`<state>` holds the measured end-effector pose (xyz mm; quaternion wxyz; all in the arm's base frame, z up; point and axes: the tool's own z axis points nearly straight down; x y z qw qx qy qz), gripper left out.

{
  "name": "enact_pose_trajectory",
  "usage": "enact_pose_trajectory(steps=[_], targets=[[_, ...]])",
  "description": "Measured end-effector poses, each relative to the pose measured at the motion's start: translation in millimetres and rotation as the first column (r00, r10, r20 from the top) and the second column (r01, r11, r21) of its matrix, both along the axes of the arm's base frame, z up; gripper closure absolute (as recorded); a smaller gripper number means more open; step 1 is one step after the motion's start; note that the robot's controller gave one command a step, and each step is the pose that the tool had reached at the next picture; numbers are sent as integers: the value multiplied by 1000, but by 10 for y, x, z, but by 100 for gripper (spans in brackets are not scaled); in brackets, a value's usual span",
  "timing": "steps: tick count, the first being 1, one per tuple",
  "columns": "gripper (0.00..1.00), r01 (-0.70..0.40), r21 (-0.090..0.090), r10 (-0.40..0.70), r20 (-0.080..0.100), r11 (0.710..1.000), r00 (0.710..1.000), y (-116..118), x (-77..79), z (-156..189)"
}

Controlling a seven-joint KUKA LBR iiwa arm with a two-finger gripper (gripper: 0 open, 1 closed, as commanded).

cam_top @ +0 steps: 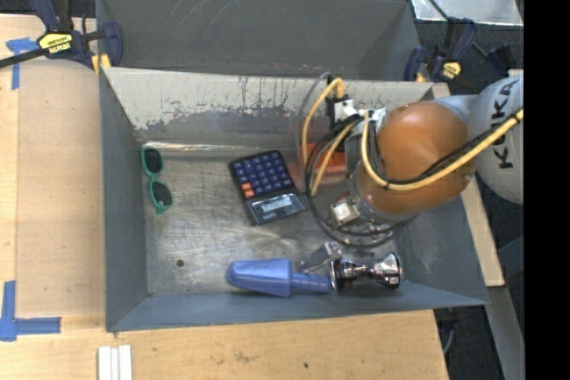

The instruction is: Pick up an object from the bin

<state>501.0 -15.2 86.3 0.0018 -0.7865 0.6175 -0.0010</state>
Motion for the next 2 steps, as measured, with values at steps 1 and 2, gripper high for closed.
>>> enact_pose_trajectory(steps=[1,2], targets=[[0,-138,-1,138,4,990,990,81,-30,-41],[100,-213,5,213,16,977,977,-104,-98,-107]])
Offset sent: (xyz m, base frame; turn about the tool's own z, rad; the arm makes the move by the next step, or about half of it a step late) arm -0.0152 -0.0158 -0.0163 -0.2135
